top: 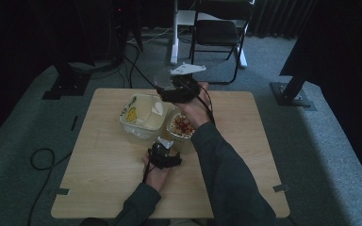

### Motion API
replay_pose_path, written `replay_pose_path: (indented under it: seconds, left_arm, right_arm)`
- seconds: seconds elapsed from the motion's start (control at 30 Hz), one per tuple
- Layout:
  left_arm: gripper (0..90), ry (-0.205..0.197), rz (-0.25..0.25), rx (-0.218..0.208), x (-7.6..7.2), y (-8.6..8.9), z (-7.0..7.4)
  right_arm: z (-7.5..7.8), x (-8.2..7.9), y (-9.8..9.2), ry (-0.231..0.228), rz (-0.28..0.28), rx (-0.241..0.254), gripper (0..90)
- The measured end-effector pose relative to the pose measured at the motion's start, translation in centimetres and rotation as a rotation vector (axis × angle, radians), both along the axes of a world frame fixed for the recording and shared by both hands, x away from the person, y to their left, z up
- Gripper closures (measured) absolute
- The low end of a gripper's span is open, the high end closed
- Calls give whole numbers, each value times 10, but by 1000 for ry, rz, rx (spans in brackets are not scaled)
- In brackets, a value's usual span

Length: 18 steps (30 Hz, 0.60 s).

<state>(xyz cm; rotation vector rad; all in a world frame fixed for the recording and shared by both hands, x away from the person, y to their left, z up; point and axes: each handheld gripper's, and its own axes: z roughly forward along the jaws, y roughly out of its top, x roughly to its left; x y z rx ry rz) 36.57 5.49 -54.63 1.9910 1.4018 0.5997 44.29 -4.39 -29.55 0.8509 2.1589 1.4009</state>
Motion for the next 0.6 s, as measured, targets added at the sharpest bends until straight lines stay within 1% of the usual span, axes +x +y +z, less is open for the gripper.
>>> replay_pose_path:
  seconds: [0.03, 0.1, 0.17, 0.2, 0.23, 0.33, 0.4, 0.43, 0.6]
  left_arm:
    - [165, 1, -1, 0, 0, 0, 0]
    - [165, 1, -1, 1, 0, 0, 0]
    - [164, 2, -2, -1, 0, 0, 0]
    - [164, 2, -2, -1, 0, 0, 0]
    - [165, 2, -3, -1, -1, 0, 0]
    - [165, 2, -3, 0, -1, 0, 0]
    - [164, 3, -5, 1, -1, 0, 0]
    - [164, 2, -6, -2, -1, 0, 0]
    - [164, 1, -7, -2, -1, 0, 0]
  right_arm:
    - [1, 3, 4, 14, 10, 21, 341]
    - [2, 4, 7, 25, 17, 35, 341]
    - [3, 5, 9, 26, 23, 38, 340]
    - [5, 6, 13, 29, 41, 32, 337]
    - [5, 6, 13, 29, 41, 32, 337]
    - [7, 8, 22, 38, 54, 24, 334]
    - [7, 8, 22, 38, 54, 24, 334]
    - [8, 11, 27, 44, 64, 24, 333]
    - [9, 15, 34, 51, 66, 28, 332]
